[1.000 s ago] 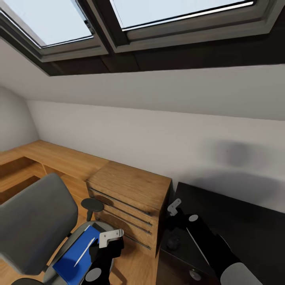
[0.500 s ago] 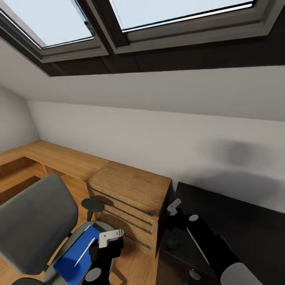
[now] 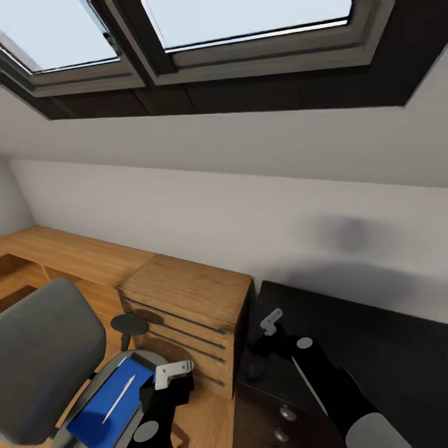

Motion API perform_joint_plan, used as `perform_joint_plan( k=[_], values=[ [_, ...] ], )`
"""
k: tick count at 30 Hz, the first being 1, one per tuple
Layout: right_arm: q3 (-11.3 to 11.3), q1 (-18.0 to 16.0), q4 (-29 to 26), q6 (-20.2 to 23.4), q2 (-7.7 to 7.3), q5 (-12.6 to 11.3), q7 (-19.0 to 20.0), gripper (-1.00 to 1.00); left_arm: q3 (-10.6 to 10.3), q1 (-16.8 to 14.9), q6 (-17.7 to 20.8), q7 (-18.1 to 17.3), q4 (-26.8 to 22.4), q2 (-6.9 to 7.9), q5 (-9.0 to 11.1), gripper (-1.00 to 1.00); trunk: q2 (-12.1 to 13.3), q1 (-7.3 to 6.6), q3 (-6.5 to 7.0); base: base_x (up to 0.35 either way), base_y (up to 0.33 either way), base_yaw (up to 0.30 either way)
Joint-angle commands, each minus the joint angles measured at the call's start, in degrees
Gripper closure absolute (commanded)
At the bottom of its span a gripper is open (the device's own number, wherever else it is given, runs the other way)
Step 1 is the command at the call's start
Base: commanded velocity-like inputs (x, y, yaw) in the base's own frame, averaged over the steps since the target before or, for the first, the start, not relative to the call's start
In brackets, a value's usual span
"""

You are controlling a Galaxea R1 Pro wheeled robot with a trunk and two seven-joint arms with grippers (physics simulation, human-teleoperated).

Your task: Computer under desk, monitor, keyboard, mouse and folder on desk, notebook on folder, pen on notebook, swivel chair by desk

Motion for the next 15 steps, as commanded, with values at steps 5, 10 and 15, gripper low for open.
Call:
perform_joint_plan(
  k=[5, 10, 15],
  values=[
    [0.07, -0.06, -0.08, 0.12, -0.02, 0.56, 0.26, -1.0, -0.04, -0.03, 0.15, 0.41, -0.1, 0.0, 0.43, -1.0, -0.14, 0.01, -0.13, -0.27, 0.0, -0.274],
    [-0.05, -0.06, -0.07, 0.11, -0.02, 0.15, 0.2, -1.0, -0.04, -0.03, 0.15, 0.41, -0.1, 0.0, 0.41, -1.0, -0.14, 0.01, -0.13, -0.043, 0.0, -0.284],
    [-0.82, -0.06, -0.11, 0.11, -0.08, -2.98, 0.15, -1.0, -0.04, -0.03, 0.15, 0.41, -0.1, 0.0, 0.36, -1.0, -0.14, 0.01, -0.13, -0.006, 0.0, -0.292]
  ],
)
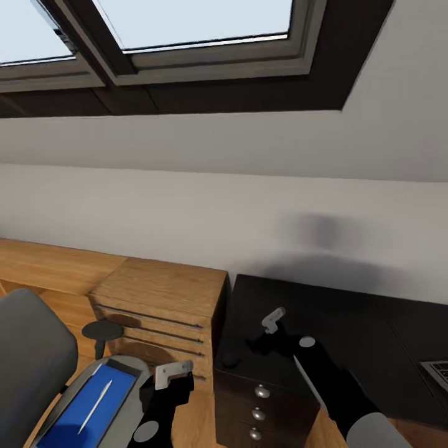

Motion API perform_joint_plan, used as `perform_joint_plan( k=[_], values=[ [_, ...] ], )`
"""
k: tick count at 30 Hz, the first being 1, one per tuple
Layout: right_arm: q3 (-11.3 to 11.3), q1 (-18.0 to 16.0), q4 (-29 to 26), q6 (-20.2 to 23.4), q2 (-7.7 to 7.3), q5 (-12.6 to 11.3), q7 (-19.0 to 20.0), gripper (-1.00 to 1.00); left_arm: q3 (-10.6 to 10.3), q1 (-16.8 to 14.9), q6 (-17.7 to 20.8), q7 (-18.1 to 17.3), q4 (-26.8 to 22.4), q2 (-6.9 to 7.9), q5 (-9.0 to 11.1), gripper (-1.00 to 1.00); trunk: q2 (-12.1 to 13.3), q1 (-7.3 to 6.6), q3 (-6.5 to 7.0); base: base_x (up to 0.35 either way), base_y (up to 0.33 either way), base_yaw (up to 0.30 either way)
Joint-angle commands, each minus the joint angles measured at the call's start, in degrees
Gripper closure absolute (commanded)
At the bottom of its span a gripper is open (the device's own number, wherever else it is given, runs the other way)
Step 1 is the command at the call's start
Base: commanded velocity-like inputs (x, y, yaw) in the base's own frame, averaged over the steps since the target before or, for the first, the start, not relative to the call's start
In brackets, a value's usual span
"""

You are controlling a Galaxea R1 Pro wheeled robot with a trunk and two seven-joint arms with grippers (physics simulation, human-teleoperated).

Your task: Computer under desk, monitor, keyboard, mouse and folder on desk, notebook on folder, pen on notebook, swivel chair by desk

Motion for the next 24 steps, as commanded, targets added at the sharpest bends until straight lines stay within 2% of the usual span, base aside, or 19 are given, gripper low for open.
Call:
perform_joint_plan(
  k=[1, 2, 12, 18, 19, 21, 22, 24],
  values=[
    [-0.39, -0.06, -0.12, 0.19, -0.05, -0.36, 0.27, -1.0, -0.06, -0.03, 0.15, 0.41, -0.11, 0.0, 0.43, -1.0, -0.13, 0.04, -0.14, -0.002, 0.0, -0.222],
    [-0.97, -0.06, -0.16, 0.19, -0.07, -1.69, 0.29, -1.0, -0.09, -0.03, 0.15, 0.41, -0.11, 0.0, 0.45, -1.0, -0.13, 0.04, -0.14, -0.001, 0.0, -0.073],
    [-1.31, -0.06, -0.86, 0.19, -0.14, -2.56, 0.33, -1.0, -0.05, -0.03, 0.15, 0.41, -0.11, 0.0, 0.45, -1.0, -0.13, 0.04, -0.15, 0.0, 0.0, -0.017],
    [-2.13, -0.06, -1.7, 0.12, -0.22, -4.12, 0.13, -1.0, -0.06, -0.03, 0.15, 0.41, -0.11, 0.0, 0.48, -1.0, -0.13, 0.04, -0.15, 0.0, 0.0, 0.0],
    [-4.8, -0.06, -1.89, 0.19, -0.04, -4.6, -0.64, -1.0, -0.05, -0.03, 0.15, 0.41, -0.11, 0.0, 0.48, -1.0, -0.13, 0.04, -0.15, 0.0, 0.0, 0.0],
    [-6.9, -0.06, -1.96, 0.22, 0.12, -4.72, -1.83, -1.0, -0.05, -0.03, 0.15, 0.41, -0.11, 0.0, 0.49, -1.0, -0.13, 0.04, -0.15, 0.0, 0.0, 0.0],
    [-9.04, -0.06, -2.02, 0.24, 0.53, -4.79, -3.94, -1.0, -0.06, -0.03, 0.15, 0.41, -0.11, 0.0, 0.47, -1.0, -0.13, 0.04, -0.15, 0.0, 0.0, 0.0],
    [-10.76, -0.06, -2.07, 0.23, 1.31, -4.84, -7.0, -1.0, -0.09, -0.03, 0.15, 0.41, -0.11, 0.0, 0.45, -1.0, -0.13, 0.04, -0.15, 0.0, 0.0, 0.0]
  ],
)
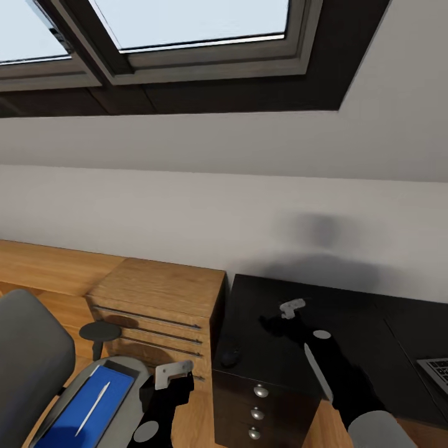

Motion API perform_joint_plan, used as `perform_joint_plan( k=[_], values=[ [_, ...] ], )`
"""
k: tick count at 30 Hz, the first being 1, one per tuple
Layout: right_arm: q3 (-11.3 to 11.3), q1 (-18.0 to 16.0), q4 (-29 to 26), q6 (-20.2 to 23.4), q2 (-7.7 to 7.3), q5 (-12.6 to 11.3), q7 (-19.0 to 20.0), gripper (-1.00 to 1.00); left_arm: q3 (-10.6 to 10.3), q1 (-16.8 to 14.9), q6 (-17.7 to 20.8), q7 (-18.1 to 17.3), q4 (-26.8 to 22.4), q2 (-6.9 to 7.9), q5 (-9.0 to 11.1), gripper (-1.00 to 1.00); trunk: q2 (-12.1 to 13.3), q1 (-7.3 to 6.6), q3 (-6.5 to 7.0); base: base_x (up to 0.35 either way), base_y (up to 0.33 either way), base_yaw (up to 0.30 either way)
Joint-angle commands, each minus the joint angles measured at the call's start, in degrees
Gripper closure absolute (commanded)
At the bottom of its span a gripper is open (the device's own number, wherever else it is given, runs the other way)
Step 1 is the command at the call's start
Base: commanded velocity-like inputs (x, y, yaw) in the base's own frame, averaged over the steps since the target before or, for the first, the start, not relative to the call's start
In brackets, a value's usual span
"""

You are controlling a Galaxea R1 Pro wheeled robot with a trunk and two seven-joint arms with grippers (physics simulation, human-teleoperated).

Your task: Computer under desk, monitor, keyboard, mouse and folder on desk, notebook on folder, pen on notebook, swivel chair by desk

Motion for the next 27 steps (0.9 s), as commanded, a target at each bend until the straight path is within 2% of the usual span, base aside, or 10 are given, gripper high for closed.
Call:
perform_joint_plan(
  k=[1, 2, 4, 5, 6, 11, 12, 16, 25, 27],
  values=[
    [-1.65, -0.04, -0.23, 0.25, 1.48, -0.01, -6.1, -1.0, -0.03, -0.03, 0.15, 0.4, -0.09, 0.0, 0.41, -1.0, -0.13, 0.04, -0.12, 0.0, 0.0, 0.0],
    [-2.01, -0.04, -0.33, 0.22, 1.96, -0.02, -8.51, -1.0, -0.03, -0.03, 0.15, 0.4, -0.09, 0.0, 0.41, -1.0, -0.13, 0.04, -0.12, 0.0, 0.0, 0.0],
    [-2.87, -0.04, -1.14, -0.28, 3.5, -0.12, -21.53, -1.0, -0.03, -0.03, 0.15, 0.4, -0.09, 0.0, 0.39, -1.0, -0.13, 0.04, -0.12, 0.0, 0.0, 0.0],
    [-2.99, -0.04, -1.27, -1.1, 3.84, -0.21, -26.15, -1.0, -0.04, -0.03, 0.15, 0.4, -0.09, 0.0, 0.39, -1.0, -0.13, 0.04, -0.12, 0.0, 0.0, 0.0],
    [-3.03, -0.04, -1.25, -1.77, 3.99, -0.25, -28.07, -1.0, -0.05, -0.03, 0.15, 0.4, -0.09, 0.0, 0.39, -1.0, -0.13, 0.04, -0.12, 0.0, 0.0, 0.0],
    [-3.22, -0.04, -0.43, -7.87, 4.5, -0.37, -33.86, -1.0, -0.08, -0.03, 0.15, 0.4, -0.09, 0.0, 0.39, -1.0, -0.13, 0.04, -0.12, 0.0, 0.0, 0.0],
    [-3.3, -0.04, 0.07, -11.22, 4.67, -0.66, -35.49, -1.0, -0.09, -0.03, 0.15, 0.4, -0.09, 0.0, 0.4, -1.0, -0.13, 0.04, -0.12, 0.0, 0.0, 0.0],
    [-3.31, -0.04, 0.66, -16.23, 4.93, -2.08, -39.74, -1.0, -0.09, -0.03, 0.15, 0.4, -0.09, 0.0, 0.4, -1.0, -0.13, 0.04, -0.12, 0.0, 0.0, 0.0],
    [-3.21, -0.25, 3.44, -19.29, 4.92, -3.83, -51.65, -1.0, -0.1, -0.03, 0.15, 0.4, -0.09, 0.0, 0.39, -1.0, -0.13, 0.04, -0.12, 0.0, 0.0, 0.0],
    [-3.35, -0.3, 4.39, -19.36, 4.8, -3.96, -51.94, -1.0, -0.1, -0.05, 0.15, 0.4, -0.09, 0.0, 0.42, -1.0, -0.13, 0.04, -0.12, 0.0, 0.0, 0.0]
  ],
)
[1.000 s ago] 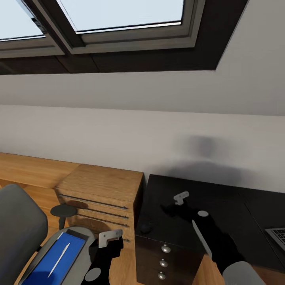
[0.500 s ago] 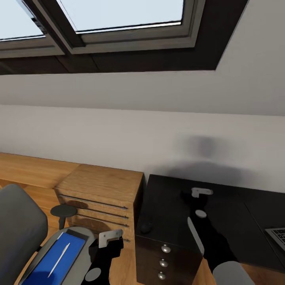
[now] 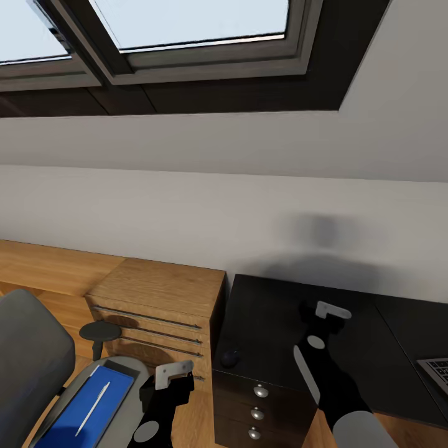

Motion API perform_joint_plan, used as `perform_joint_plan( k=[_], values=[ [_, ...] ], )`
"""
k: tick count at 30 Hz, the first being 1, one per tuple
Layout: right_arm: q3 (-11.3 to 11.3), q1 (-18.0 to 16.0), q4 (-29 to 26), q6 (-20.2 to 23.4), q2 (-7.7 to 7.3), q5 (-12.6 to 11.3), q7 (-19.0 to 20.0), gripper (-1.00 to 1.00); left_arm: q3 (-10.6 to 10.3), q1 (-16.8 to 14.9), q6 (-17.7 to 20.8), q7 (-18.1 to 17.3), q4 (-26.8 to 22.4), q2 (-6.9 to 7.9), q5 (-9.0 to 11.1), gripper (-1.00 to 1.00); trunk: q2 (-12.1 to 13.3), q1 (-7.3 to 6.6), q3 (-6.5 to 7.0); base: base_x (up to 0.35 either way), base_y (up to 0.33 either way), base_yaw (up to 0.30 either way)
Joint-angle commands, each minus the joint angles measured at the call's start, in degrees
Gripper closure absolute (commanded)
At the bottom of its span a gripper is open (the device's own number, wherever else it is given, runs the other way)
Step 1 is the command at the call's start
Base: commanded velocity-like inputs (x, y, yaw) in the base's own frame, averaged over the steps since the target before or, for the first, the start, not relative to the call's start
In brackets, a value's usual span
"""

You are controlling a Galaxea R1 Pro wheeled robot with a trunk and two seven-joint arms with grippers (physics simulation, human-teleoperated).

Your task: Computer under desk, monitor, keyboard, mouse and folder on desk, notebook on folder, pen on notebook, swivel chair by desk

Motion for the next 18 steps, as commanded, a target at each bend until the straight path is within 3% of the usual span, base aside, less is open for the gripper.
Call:
perform_joint_plan(
  k=[1, 18],
  values=[
    [0.07, -0.07, 0.35, -0.1, -0.09, -0.41, -0.44, -1.0, -0.05, -0.03, 0.15, 0.4, -0.09, 0.0, 0.43, -1.0, -0.13, 0.04, -0.12, 0.0, 0.0, 0.0],
    [-0.59, -0.14, 1.36, -0.83, 1.41, -0.95, -3.6, -1.0, -0.05, -0.02, 0.15, 0.4, -0.09, 0.0, 0.4, -1.0, -0.13, 0.04, -0.12, 0.0, 0.0, 0.0]
  ],
)
